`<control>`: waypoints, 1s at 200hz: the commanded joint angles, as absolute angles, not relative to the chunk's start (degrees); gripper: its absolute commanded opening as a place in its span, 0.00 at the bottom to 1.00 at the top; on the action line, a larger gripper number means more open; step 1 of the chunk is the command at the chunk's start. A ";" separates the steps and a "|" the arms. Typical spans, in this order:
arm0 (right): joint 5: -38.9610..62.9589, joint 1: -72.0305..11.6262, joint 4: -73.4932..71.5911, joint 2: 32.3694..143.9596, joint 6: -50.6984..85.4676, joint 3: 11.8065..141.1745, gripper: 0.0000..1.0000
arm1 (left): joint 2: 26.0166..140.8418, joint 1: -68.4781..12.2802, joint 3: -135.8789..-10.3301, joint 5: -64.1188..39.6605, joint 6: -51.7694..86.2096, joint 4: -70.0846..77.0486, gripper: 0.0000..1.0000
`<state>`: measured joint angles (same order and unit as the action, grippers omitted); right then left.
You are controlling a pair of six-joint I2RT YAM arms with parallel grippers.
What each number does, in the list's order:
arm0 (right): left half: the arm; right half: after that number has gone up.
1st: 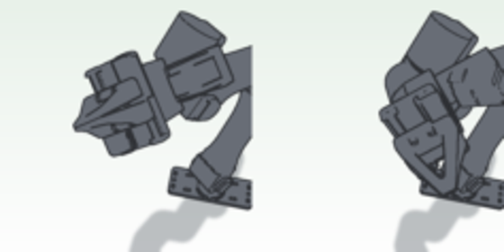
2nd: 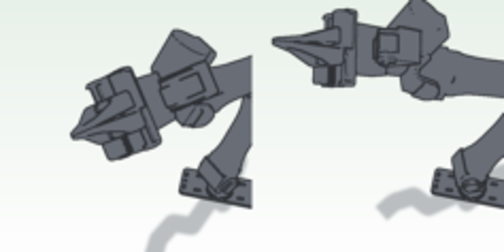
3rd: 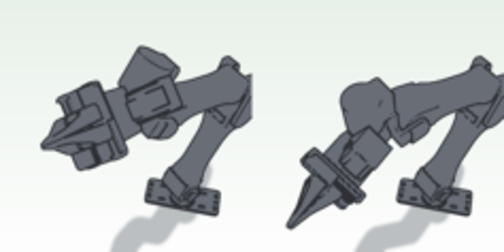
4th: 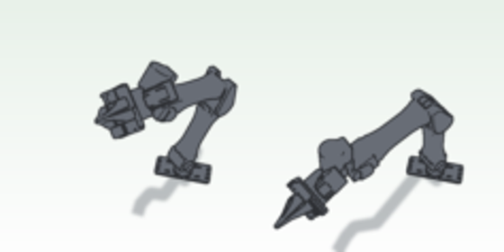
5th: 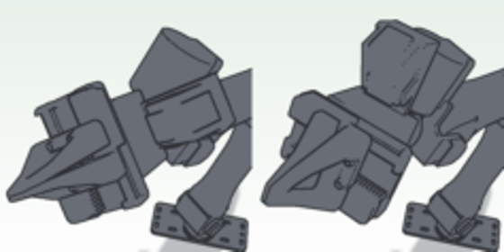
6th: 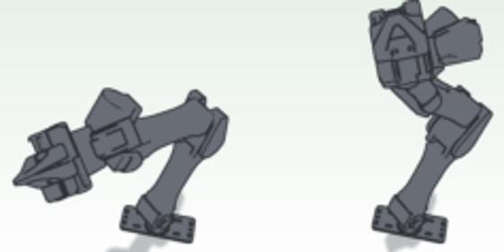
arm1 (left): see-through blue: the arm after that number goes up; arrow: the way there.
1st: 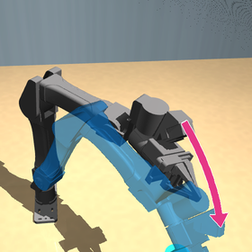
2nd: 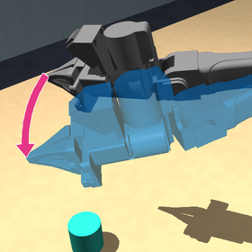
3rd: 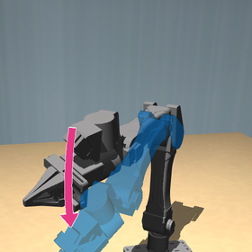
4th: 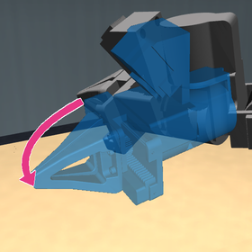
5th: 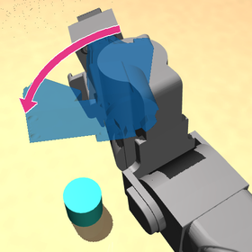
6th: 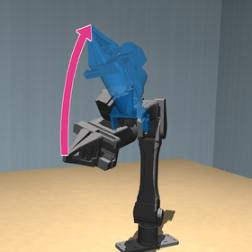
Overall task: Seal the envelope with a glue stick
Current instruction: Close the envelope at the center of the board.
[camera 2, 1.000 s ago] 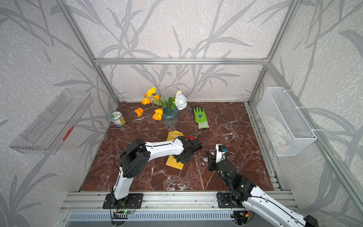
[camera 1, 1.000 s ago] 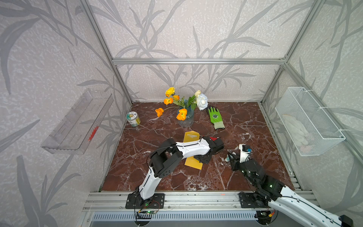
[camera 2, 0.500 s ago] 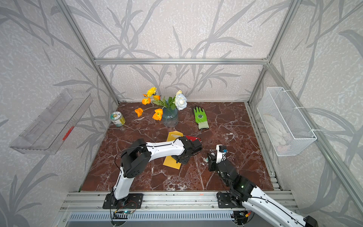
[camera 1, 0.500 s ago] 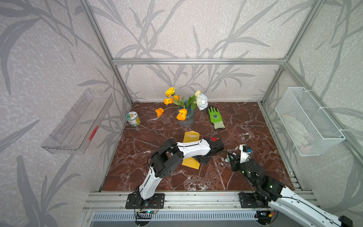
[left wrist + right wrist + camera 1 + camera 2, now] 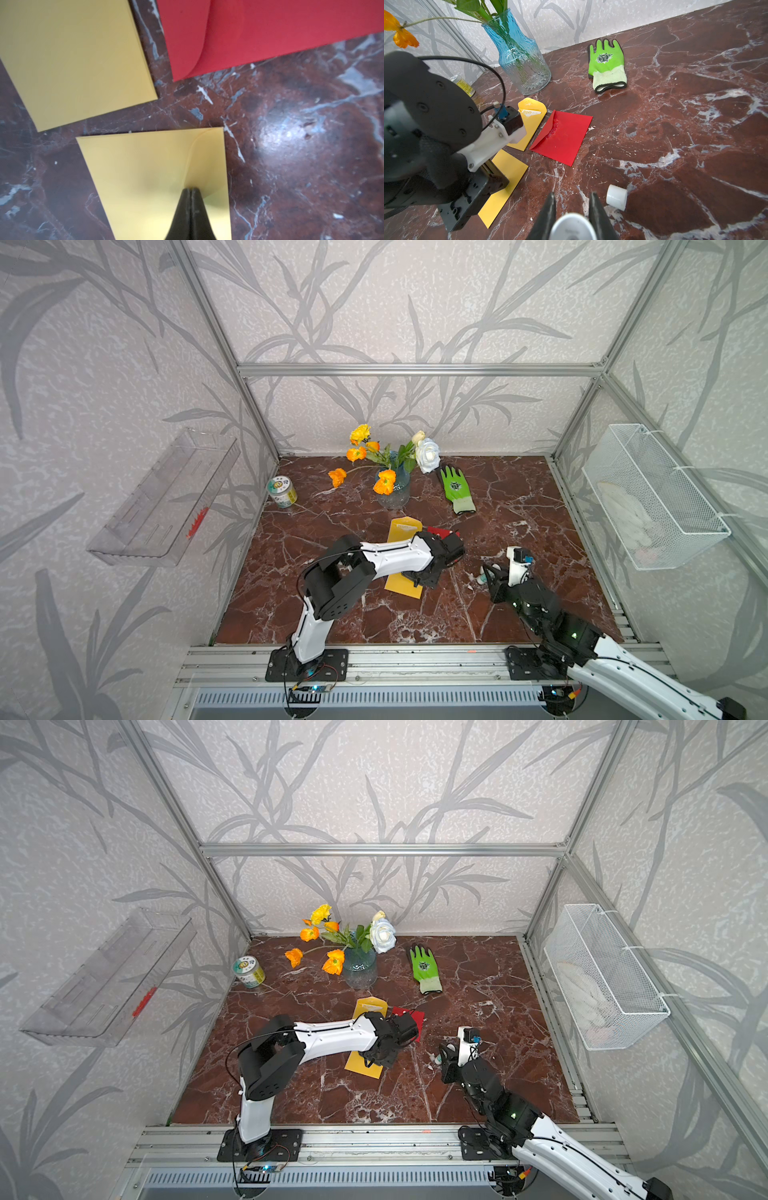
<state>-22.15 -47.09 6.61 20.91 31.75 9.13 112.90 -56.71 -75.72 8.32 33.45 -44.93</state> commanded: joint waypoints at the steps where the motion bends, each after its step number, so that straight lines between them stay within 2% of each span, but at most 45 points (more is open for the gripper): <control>1: -23.46 -46.93 8.07 20.56 32.17 9.67 0.00 | 114.62 -55.75 -70.60 2.71 35.45 -43.91 0.00; 81: -23.14 -46.86 8.20 22.06 32.76 10.37 0.00 | 109.14 -51.15 -61.31 -12.31 33.86 -35.22 0.00; 125: -22.00 -46.93 7.54 22.47 32.17 10.64 0.00 | 104.32 -48.20 -62.54 -10.08 33.61 -36.64 0.00; 200: -21.85 -46.91 6.02 23.51 31.66 10.55 0.00 | 99.79 -47.92 -70.48 -10.51 33.87 -37.43 0.00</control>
<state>-21.98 -47.09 7.94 23.07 32.08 9.15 102.43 -48.21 -67.99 -10.41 34.24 -35.42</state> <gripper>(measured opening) 0.259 0.047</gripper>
